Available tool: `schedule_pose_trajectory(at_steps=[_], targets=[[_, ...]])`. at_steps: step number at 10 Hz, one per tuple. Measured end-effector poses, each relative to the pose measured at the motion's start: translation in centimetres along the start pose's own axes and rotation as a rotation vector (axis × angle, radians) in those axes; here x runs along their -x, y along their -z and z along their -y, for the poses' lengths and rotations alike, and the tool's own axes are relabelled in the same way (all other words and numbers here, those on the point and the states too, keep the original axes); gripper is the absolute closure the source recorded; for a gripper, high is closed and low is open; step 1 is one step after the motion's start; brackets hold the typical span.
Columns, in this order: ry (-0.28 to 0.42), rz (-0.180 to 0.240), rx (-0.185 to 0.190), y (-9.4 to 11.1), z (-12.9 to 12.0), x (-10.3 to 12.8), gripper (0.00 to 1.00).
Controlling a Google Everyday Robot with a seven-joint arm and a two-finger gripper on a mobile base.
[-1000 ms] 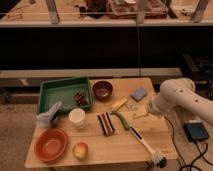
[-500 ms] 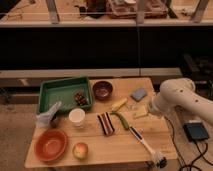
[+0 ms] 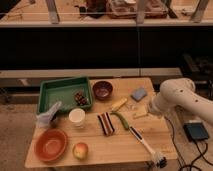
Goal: Stack bowls into tray
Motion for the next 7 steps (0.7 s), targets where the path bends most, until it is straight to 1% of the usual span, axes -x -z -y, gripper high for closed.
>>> schedule_pose_trajectory(at_steps=[3, 5, 7], targets=[[0.001, -0.003, 0.001, 0.0, 0.0, -0.1, 0.20], [0.018, -0.041, -0.012, 0.5, 0.8, -1.3, 0.20], [0.053, -0.102, -0.028, 1.5, 4.1, -5.4, 0.20]])
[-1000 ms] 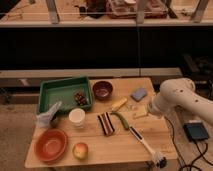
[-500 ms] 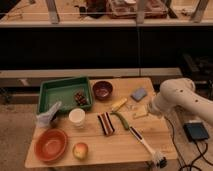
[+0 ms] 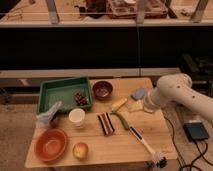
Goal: Stack bowls into tray
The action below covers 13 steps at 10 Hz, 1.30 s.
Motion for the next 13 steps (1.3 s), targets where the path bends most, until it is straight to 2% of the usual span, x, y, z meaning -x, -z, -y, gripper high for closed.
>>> schedule_pose_trajectory(at_steps=[2, 3, 4, 11, 13], targets=[[0.015, -0.040, -0.013, -0.4, 2.8, -4.7, 0.20], [0.010, -0.066, -0.015, -0.9, 4.2, -8.0, 0.20], [0.008, -0.074, -0.015, -1.0, 4.5, -8.9, 0.20], [-0.008, -0.084, -0.025, -1.3, 4.4, -9.4, 0.20], [-0.019, -0.096, -0.047, -3.0, 5.9, -11.9, 0.20]])
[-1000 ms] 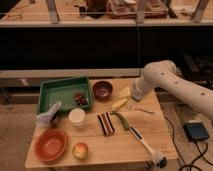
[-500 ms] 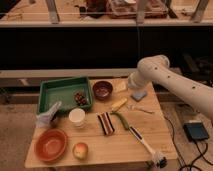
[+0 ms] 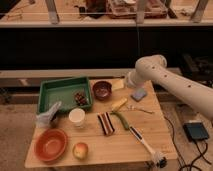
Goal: Stack bowls into tray
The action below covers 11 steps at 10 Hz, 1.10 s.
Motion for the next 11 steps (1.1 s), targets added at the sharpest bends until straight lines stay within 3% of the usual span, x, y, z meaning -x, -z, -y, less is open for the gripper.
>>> schedule_pose_trajectory(at_steps=[4, 9, 11], targets=[[-0.048, 0.029, -0.014, -7.6, 0.7, -5.5, 0.20], [-0.098, 0.093, -0.002, -15.5, 0.5, -5.8, 0.21], [-0.104, 0.124, -0.003, -17.0, 1.0, -5.6, 0.40]])
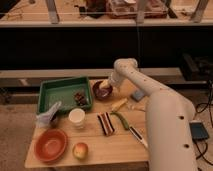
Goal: Stack bowls into tray
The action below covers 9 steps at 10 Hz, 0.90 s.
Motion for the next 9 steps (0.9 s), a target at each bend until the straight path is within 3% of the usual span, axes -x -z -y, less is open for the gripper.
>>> schedule_pose_trajectory(at_steps=[2, 4, 5, 7, 9], targets=[[0.001, 0.032, -0.008, -1.0, 0.8, 0.7, 0.60], [-0.034, 0.057, -0.014, -1.4, -0.2, 1.5, 0.78], [-0.067, 0.062, -0.035, -1.0, -1.1, 1.8, 0.90], [-0.126, 0.052, -0.070, 1.3, -3.5, 1.9, 1.00], [-0.173, 0.018, -0.113, 5.3, -4.5, 1.6, 1.00]])
